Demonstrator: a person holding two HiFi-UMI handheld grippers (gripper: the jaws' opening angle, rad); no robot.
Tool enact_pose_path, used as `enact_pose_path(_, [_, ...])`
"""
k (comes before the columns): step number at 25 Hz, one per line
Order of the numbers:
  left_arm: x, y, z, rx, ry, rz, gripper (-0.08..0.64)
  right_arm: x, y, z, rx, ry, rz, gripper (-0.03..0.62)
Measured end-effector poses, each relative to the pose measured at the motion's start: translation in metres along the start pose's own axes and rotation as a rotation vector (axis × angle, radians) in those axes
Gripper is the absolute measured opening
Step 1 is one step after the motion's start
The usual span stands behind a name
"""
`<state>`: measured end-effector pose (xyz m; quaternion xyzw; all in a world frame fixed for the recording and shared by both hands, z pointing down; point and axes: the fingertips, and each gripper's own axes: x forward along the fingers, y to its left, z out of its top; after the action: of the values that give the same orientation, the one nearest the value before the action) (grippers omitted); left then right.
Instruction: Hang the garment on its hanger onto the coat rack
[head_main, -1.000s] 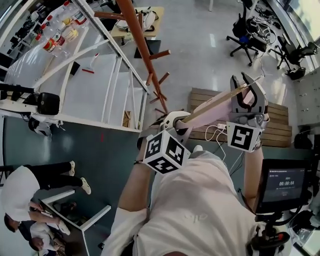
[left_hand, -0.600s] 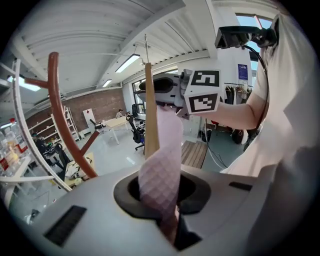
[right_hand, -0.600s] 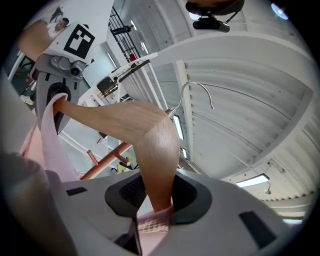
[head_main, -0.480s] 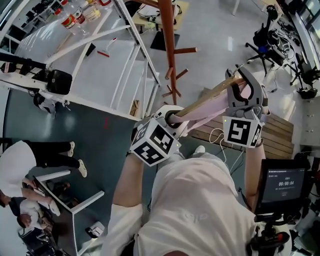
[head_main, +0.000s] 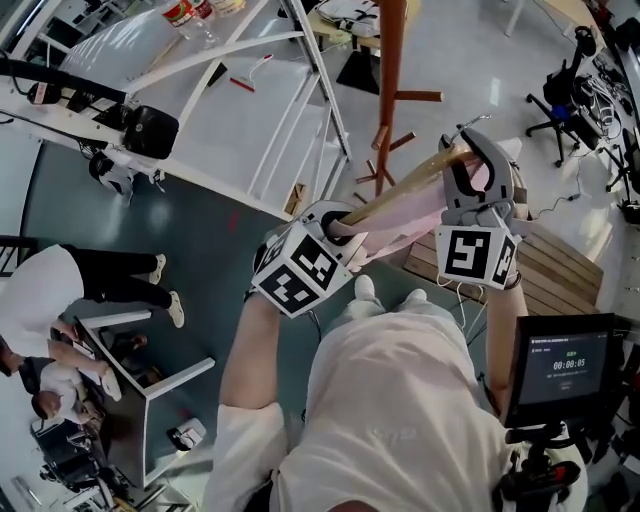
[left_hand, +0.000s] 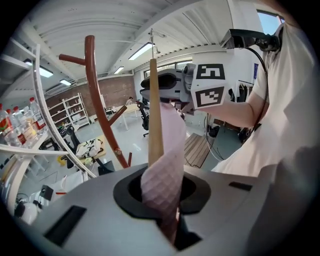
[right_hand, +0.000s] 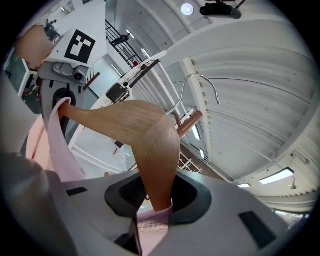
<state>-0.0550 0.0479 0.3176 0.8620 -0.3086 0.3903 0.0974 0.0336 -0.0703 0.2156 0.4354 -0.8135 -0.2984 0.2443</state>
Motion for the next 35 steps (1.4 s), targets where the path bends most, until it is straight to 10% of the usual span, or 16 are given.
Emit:
enact_pose_path(18, [0.017, 0.014, -0.089, -0.047, 0.180, 0.004, 0.046, 0.026, 0.088, -0.020, 0.069, 0.006, 0.052, 0.114])
enact_pose_path(35, [0.056, 0.040, -0.166, -0.026, 0.278, -0.153, 0.046, 0.062, 0.169, -0.072, 0.174, 0.128, 0.076, 0.114])
